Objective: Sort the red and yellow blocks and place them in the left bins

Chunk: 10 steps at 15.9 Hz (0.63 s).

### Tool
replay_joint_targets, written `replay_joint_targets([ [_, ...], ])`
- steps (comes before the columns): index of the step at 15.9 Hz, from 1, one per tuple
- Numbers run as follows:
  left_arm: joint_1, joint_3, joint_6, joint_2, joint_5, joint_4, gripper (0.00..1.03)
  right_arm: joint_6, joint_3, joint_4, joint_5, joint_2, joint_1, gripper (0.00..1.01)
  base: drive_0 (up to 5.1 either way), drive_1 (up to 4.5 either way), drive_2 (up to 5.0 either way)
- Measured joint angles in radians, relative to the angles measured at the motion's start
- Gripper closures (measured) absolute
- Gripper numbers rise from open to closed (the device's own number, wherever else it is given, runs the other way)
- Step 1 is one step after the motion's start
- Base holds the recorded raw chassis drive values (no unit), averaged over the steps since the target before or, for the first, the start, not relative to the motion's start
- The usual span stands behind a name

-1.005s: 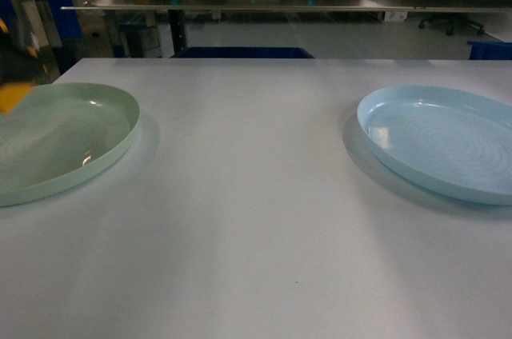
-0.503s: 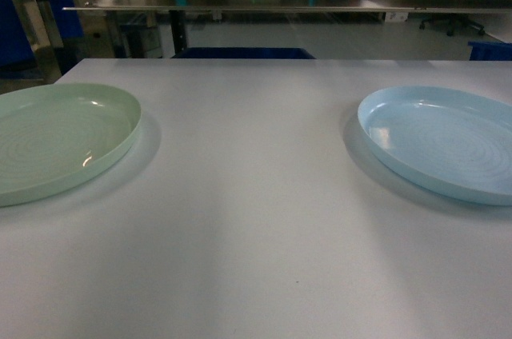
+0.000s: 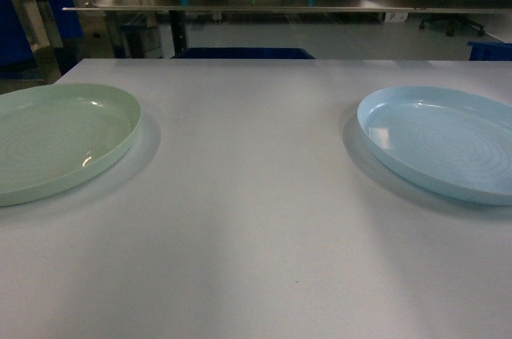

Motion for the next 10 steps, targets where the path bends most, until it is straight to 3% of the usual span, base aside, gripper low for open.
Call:
replay_joint_targets([
  [3, -0.021, -0.005, 0.022, -0.041, -0.04, -0.035, 0.76, 0.0, 0.0, 0.0, 0.0, 0.0, 0.0, 0.73, 0.0, 0.0, 0.0],
  [7, -0.016, -0.005, 0.023, -0.036, -0.043, -0.039, 0.76, 0.0, 0.0, 0.0, 0.0, 0.0, 0.0, 0.73, 0.0, 0.0, 0.0],
  [8, -0.003, -0.005, 0.022, -0.025, -0.034, -0.038, 0.76, 0.0, 0.0, 0.0, 0.0, 0.0, 0.0, 0.73, 0.0, 0.0, 0.0],
  [10, 0.049, 0.023, 0.049, 0.038, 0.055, -0.073, 0.77, 0.0, 0.0, 0.0, 0.0, 0.0, 0.0, 0.73, 0.0, 0.0, 0.0],
])
